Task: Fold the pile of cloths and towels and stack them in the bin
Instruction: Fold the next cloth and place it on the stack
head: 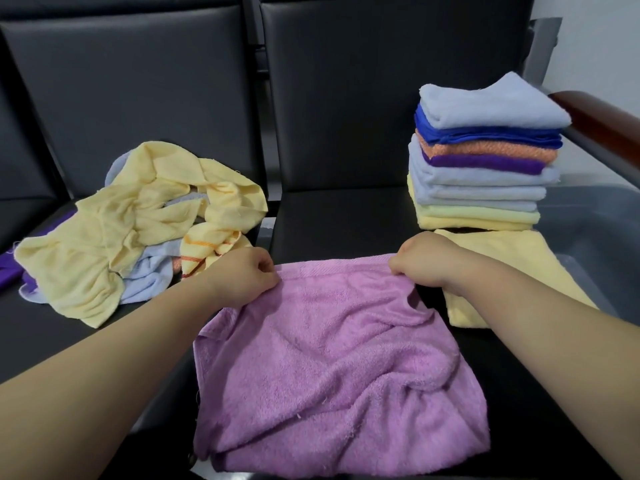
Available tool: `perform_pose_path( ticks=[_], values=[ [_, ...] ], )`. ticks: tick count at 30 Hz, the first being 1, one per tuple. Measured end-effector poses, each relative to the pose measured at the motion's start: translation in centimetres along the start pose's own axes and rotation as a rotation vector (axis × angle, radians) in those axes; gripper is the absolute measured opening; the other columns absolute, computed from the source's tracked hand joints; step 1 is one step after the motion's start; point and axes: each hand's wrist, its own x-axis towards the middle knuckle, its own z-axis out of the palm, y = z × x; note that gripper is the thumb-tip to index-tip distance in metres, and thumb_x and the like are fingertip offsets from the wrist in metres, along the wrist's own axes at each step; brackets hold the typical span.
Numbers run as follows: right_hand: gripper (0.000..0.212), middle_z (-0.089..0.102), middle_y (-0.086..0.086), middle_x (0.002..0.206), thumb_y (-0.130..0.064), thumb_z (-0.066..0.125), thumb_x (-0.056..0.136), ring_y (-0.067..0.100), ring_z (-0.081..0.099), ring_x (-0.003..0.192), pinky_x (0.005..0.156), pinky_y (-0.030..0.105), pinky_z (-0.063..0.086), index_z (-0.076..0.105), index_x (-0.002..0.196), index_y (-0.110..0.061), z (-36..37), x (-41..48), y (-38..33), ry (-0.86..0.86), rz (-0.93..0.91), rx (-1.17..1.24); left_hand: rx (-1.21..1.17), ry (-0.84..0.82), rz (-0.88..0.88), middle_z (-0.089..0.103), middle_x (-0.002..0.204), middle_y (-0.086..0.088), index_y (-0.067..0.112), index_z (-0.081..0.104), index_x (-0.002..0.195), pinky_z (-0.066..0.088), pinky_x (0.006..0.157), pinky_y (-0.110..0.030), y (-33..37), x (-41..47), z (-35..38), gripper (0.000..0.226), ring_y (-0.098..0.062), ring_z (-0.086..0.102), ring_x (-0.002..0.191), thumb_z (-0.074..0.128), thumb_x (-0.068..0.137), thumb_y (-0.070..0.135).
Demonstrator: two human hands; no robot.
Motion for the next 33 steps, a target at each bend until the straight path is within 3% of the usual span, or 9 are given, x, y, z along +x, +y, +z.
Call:
perform_pose_path(
  ticks=[2, 5, 7, 9, 14, 22, 28, 33],
  values=[
    [0.017, 0.053, 0.008, 0.077, -0.019, 0.058, 0.090, 0.023, 0.045, 0.073, 0.065, 0.035, 0.037, 0.056, 0.075, -0.009, 0.1, 0.1, -0.3, 0.056, -0.037, -0.103, 0.019, 0.000, 0.031, 0.067, 0.087, 0.007, 0.024, 0.067, 0.088, 0.052, 0.077, -0.032, 0.0, 0.1, 0.0, 0.013, -0.012, 0.062, 0.084, 0.065, 0.095, 0.035],
    [0.026, 0.066, 0.009, 0.082, -0.022, 0.058, 0.090, 0.020, 0.054, 0.076, 0.068, 0.034, 0.043, 0.067, 0.083, 0.001, 0.6, 0.5, -0.1, 0.153, -0.084, -0.111, 0.024, -0.001, 0.035, 0.067, 0.089, 0.006, 0.023, 0.067, 0.091, 0.053, 0.081, -0.034, 0.0, 0.3, 0.1, 0.014, -0.013, 0.062, 0.085, 0.060, 0.098, 0.033],
    [0.019, 0.071, 0.003, 0.087, -0.023, 0.060, 0.091, 0.018, 0.060, 0.080, 0.070, 0.033, 0.047, 0.069, 0.084, -0.008, 1.0, 0.6, 0.0, 0.206, -0.117, -0.104, 0.020, 0.005, 0.027, 0.068, 0.091, 0.004, 0.023, 0.066, 0.091, 0.054, 0.082, -0.036, -0.2, 0.5, 0.2, 0.014, -0.015, 0.062, 0.087, 0.058, 0.099, 0.031],
    [0.012, 0.069, -0.004, 0.089, -0.023, 0.060, 0.091, 0.017, 0.063, 0.087, 0.074, 0.034, 0.051, 0.066, 0.082, -0.019, 1.3, 0.8, 0.2, 0.227, -0.139, -0.112, 0.026, 0.023, 0.020, 0.068, 0.090, 0.003, 0.023, 0.064, 0.089, 0.054, 0.081, -0.036, -0.2, 0.7, 0.3, 0.015, -0.016, 0.062, 0.086, 0.056, 0.099, 0.031],
    [0.013, 0.066, -0.005, 0.095, -0.020, 0.053, 0.094, 0.018, 0.061, 0.089, 0.080, 0.037, 0.054, 0.062, 0.087, -0.023, 1.9, 1.7, 0.9, 0.241, -0.147, -0.162, 0.046, 0.046, 0.028, 0.066, 0.088, 0.001, 0.021, 0.061, 0.090, 0.053, 0.079, -0.038, -0.3, 1.1, 0.6, 0.015, -0.019, 0.061, 0.084, 0.053, 0.102, 0.028],
    [0.012, 0.064, -0.004, 0.094, -0.019, 0.050, 0.096, 0.019, 0.059, 0.089, 0.072, 0.035, 0.047, 0.058, 0.089, -0.022, 2.4, 2.4, 1.2, 0.268, -0.137, -0.185, 0.051, 0.056, 0.041, 0.064, 0.088, 0.001, 0.020, 0.059, 0.094, 0.050, 0.075, -0.035, -0.3, 1.5, 0.8, 0.013, -0.019, 0.060, 0.083, 0.051, 0.103, 0.024],
    [0.007, 0.064, 0.001, 0.093, -0.020, 0.054, 0.094, 0.021, 0.060, 0.084, 0.068, 0.035, 0.048, 0.057, 0.100, -0.017, 2.7, 2.3, 0.9, 0.253, -0.116, -0.223, 0.039, 0.019, 0.010, 0.064, 0.090, 0.001, 0.020, 0.057, 0.099, 0.053, 0.081, -0.038, -0.1, 1.6, 0.5, 0.009, -0.019, 0.061, 0.086, 0.056, 0.099, 0.029],
    [0.014, 0.054, 0.005, 0.111, -0.029, 0.058, 0.094, 0.020, 0.056, 0.084, 0.069, 0.033, 0.042, 0.057, 0.102, -0.017, 2.9, 1.9, 0.5, 0.194, -0.106, -0.326, 0.147, -0.051, 0.020, 0.063, 0.088, -0.001, 0.021, 0.054, 0.088, 0.052, 0.079, -0.038, 0.4, 1.4, -0.3, 0.007, -0.019, 0.059, 0.086, 0.054, 0.094, 0.026]
  ],
)
